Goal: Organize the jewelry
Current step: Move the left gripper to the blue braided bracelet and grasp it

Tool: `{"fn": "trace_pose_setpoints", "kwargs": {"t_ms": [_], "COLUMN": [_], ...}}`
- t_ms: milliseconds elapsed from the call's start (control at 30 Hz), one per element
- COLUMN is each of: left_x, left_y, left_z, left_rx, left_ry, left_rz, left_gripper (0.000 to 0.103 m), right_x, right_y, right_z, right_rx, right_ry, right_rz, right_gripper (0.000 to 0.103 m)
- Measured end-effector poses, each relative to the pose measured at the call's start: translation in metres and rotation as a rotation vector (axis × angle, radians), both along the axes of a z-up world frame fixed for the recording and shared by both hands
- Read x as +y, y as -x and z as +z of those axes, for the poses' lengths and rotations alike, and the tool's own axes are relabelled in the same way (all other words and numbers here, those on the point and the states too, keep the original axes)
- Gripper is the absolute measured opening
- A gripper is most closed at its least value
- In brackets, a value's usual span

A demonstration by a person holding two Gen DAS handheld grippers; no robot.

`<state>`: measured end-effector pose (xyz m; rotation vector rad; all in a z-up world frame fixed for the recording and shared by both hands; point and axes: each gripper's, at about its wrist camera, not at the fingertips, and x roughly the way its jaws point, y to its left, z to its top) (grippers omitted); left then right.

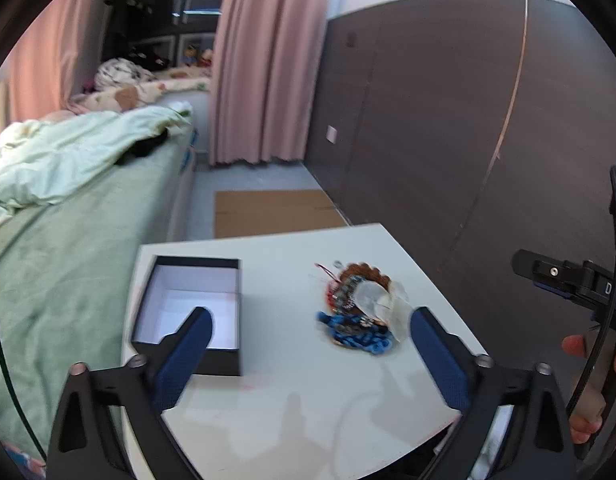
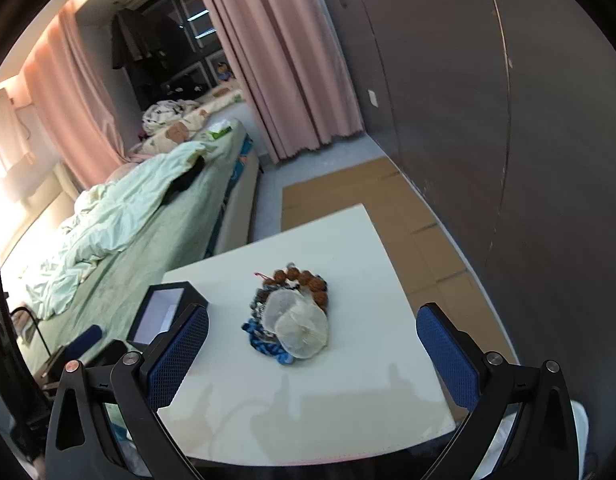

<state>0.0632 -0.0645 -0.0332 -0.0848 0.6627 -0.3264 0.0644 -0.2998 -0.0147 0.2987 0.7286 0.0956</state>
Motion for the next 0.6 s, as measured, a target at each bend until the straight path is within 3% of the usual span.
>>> {"fn": "trace_pose_setpoints", "kwargs": {"t_ms": [167,300,600], "left_x": [-0.017,-0.027,-0.039], "left_y": [-0.016,-0.034,-0.064], "left_z": [-0.017,-0.035,-0.064], "left_rx": [0.057,0.119,0.185], "left_ry": [0.020,0.032,0.029], "left_rz": [-0.069,-0.107,-0.125], "left_gripper": [0.082,0.070,0.064], "right_x": [-0.005,-0.010,-0.004], "right_y": [-0.013,-0.028,-0.070], "right_z": [-0.021,-0.040,-0.087], "right_rx": [0.061,0.118,0.273], "right_ry": [-0.048,-0.124,-0.257], "right_rz": [0.004,-0.002,0.012], "right_gripper": [0.099,0.088,0.083]}}
